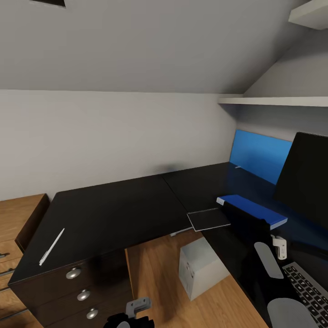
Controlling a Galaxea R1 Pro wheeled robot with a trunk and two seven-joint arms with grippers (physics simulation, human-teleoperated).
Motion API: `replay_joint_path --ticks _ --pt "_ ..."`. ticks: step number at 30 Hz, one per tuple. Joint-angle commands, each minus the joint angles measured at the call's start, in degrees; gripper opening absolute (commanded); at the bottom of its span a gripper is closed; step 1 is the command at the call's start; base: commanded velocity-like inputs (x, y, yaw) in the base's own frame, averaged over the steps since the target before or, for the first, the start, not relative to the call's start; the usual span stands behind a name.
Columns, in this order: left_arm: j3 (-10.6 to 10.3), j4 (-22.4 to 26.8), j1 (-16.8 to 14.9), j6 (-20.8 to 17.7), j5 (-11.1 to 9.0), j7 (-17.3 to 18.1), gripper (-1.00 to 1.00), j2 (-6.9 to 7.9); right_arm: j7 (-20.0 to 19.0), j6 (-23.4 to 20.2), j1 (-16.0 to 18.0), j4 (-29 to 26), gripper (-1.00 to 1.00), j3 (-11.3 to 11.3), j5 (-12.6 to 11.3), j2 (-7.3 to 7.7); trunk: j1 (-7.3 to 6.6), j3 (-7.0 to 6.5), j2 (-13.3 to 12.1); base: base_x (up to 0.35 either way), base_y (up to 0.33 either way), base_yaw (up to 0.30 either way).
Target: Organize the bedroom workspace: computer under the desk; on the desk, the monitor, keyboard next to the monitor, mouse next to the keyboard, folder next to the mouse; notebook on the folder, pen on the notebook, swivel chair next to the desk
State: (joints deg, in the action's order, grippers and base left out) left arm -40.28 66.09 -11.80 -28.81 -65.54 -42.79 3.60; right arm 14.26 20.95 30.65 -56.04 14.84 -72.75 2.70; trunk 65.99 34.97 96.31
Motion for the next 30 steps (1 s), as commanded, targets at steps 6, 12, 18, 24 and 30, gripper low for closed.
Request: replay_joint_path --ticks 6,12,18,24,30 --pt "-0.1 0.1 -0.1 0.0 -0.4 -0.5 1.0 0.02 0.2 0.3 0.0 0.0 -1.0 -0.1 -0.6 0.02 0.0 0.06 0.0 0.0 0.0 0.0" --pt "-0.1 0.1 -0.1 0.0 -0.4 -0.4 1.0 0.01 0.2 0.3 0.0 0.0 -1.0 -0.1 -0.6 0.02 0.0 0.06 0.0 0.0 0.0 0.0" --pt "-0.1 0.1 -0.1 0.0 -0.3 -0.4 1.0 0.03 0.0 0.3 0.0 -0.1 -1.0 -0.2 -0.7 0.02 0.0 0.06 0.0 0.0 0.0 0.0" --pt "-0.1 0.1 -0.1 0.0 -0.2 -0.4 1.0 0.06 -0.3 0.4 0.0 -0.1 -1.0 -0.2 -0.8 -0.06 0.0 0.06 0.0 0.0 0.0 0.0" --pt "-0.1 0.1 0.0 0.0 -0.2 -0.3 1.0 0.06 -0.3 0.3 0.0 -0.2 -1.0 -0.2 -0.7 0.01 0.0 0.06 0.0 0.0 0.0 0.0"
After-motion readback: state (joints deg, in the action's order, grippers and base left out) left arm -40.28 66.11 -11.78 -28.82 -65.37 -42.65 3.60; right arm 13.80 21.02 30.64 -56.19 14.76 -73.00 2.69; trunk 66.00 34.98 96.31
